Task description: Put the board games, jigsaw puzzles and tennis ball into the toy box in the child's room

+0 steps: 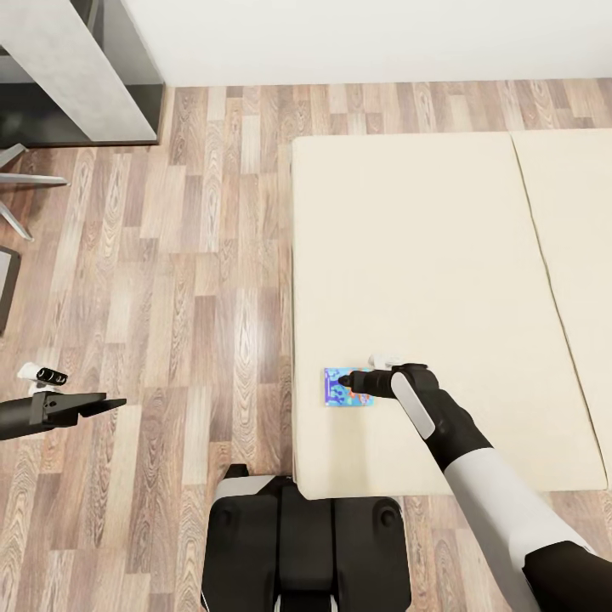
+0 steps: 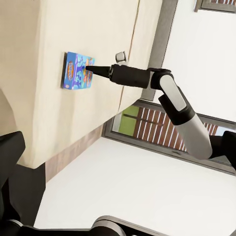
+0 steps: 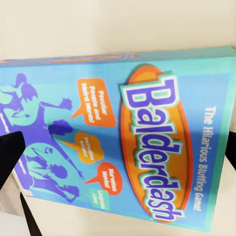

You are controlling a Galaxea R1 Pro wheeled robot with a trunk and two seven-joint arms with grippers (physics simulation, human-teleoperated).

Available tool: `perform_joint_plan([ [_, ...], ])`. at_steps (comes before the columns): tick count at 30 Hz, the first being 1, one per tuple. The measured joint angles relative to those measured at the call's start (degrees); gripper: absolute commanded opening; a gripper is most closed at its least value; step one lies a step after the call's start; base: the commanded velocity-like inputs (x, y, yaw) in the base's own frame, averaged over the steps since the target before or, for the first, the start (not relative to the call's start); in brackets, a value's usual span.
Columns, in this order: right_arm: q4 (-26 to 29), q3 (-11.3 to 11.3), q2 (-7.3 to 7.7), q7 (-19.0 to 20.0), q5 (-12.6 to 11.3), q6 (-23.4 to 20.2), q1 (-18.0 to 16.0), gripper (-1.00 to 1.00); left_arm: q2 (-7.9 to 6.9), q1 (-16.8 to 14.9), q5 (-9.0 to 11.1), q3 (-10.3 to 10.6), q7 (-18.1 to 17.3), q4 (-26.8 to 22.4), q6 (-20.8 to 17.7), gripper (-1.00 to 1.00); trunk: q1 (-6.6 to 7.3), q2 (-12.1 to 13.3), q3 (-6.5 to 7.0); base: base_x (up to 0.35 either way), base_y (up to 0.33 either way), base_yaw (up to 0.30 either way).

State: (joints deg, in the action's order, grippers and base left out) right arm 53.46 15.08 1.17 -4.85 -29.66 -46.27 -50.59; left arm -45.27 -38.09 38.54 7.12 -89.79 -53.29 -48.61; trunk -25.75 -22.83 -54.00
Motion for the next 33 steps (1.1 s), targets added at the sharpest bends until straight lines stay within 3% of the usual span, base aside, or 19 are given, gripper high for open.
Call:
perform_joint_plan([
  [33,0.08,-0.10,-0.08,0.00,-0.01,-0.07,0.00,1.00,-0.08,0.01,0.01,-0.01,0.00,-0.01,0.00,1.00,0.00,0.00,0.00,0.000,0.110,0.000],
])
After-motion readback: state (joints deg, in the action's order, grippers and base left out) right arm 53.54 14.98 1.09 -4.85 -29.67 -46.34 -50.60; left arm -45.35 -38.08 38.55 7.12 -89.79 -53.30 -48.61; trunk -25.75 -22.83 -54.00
